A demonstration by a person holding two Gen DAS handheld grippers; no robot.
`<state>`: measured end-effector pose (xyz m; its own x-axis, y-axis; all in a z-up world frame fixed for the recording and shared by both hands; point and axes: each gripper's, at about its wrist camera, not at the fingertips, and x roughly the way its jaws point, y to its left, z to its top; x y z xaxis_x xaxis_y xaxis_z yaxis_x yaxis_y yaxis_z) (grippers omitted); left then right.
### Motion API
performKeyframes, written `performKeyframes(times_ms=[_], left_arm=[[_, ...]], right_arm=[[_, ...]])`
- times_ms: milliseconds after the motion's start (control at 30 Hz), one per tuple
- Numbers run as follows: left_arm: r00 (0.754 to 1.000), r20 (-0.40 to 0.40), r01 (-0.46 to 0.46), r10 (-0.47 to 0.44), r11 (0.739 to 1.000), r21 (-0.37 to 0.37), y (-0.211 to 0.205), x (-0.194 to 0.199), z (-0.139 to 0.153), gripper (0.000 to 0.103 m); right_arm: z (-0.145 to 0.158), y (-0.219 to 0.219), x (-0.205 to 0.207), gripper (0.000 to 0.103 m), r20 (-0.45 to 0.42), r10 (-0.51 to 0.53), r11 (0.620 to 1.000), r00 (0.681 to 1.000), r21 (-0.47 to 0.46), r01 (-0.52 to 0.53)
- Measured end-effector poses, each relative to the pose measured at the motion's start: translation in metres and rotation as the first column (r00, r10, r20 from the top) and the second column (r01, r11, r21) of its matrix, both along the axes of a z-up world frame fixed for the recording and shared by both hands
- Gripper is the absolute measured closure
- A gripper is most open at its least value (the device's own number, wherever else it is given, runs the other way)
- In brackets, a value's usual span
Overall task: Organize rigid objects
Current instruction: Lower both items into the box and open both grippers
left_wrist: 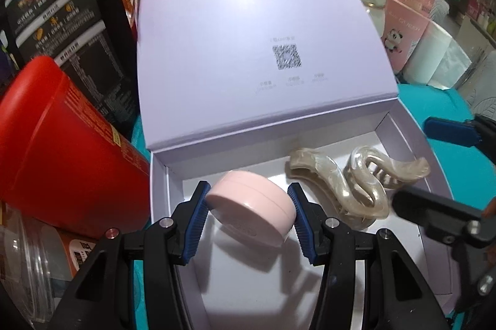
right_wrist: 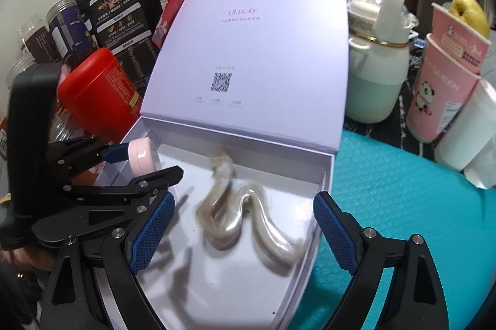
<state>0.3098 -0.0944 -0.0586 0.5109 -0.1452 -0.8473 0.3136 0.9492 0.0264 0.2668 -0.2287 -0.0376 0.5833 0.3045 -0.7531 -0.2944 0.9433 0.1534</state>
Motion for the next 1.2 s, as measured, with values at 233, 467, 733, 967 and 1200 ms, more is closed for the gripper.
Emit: performKeyframes(times_ms=[233, 467, 733, 967, 1200], left_arm=[[0.999, -0.025, -0.031, 0.031, 0.999, -0.023, 0.003, -0.002, -0.002, 0.023], [0.999, 0.005, -0.032, 0.032, 0.999, -0.03, 0.003, -0.013, 0.012, 0.022], [0.997, 0.069, -0.04, 0.045, 0.997, -0.072, 0.02, -0.032, 0.043, 0.022], [0.991, 0.119, -0.049, 0.058, 0.995, -0.082, 0.029, -0.044, 0.068, 0.021], [0.981, 0.179, -0.051, 0.068, 0.994, -0.098, 0.031, -0.058, 0.094, 0.022]], right_arm=[[0.009, -0.006, -0.011, 0.011, 0.006, -0.024, 1.0, 1.0, -0.012, 0.024], [0.018, -0.01, -0.024, 0.011, 0.024, -0.041, 0.999, 0.999, -0.015, 0.041], [0.031, -0.009, -0.035, 0.011, 0.053, -0.052, 0.998, 0.997, -0.016, 0.053], [0.05, -0.008, -0.046, 0.011, 0.093, -0.053, 0.998, 0.994, -0.02, 0.055], [0.068, -0.003, -0.06, 0.011, 0.131, -0.047, 0.999, 0.99, -0.019, 0.05]])
